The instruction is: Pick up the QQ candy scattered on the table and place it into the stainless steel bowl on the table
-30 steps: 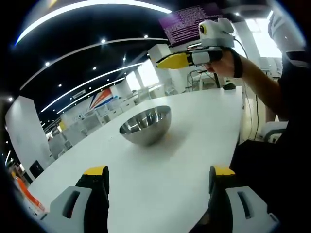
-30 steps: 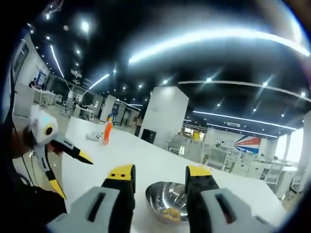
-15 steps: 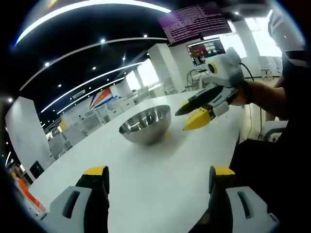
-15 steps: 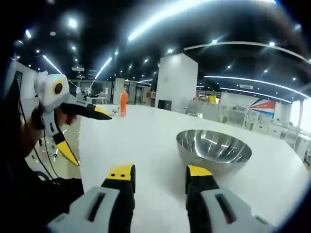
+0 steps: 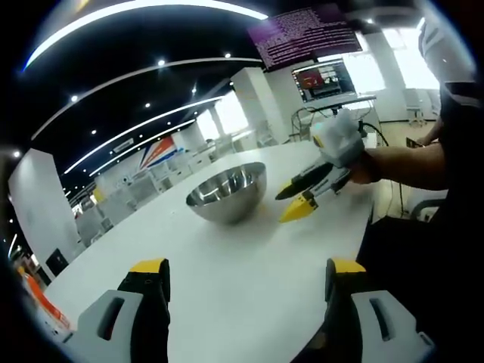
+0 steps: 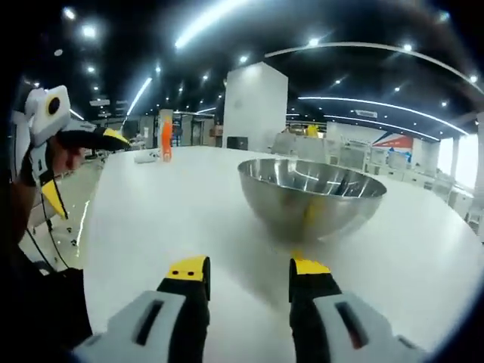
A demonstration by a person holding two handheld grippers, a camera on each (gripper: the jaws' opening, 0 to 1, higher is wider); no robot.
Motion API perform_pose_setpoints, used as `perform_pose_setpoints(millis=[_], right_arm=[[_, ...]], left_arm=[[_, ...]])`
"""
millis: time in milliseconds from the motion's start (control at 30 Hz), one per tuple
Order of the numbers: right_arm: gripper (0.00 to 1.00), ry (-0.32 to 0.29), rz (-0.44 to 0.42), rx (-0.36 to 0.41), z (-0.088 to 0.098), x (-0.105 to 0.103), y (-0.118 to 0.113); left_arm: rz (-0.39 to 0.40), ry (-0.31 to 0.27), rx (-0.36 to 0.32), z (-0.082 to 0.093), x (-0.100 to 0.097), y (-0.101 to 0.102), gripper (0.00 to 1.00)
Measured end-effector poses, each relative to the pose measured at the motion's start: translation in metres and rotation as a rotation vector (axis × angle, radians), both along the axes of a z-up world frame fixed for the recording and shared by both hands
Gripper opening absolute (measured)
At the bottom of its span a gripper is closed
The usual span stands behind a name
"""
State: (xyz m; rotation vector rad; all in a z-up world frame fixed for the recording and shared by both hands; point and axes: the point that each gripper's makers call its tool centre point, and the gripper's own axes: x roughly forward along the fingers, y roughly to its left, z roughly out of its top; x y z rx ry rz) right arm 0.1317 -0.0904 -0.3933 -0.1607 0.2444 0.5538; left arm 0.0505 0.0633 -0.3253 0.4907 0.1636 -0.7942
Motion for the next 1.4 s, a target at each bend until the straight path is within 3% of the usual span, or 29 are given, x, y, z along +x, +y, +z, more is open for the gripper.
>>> perform_pose_setpoints(millis=[733,1400], right_arm=[[0.41,-0.001,-0.079,0.0,-0.01,0.04,-0.013],[0.41,0.003,-0.088,0.0,-0.011,0.045,-0.012]], left_arm=[[0.002,0.004,0.008,-0.002,0.006,0.001,0.85],[-0.006,0.01,0.013,-0.004,0.006,0.0,0.85]])
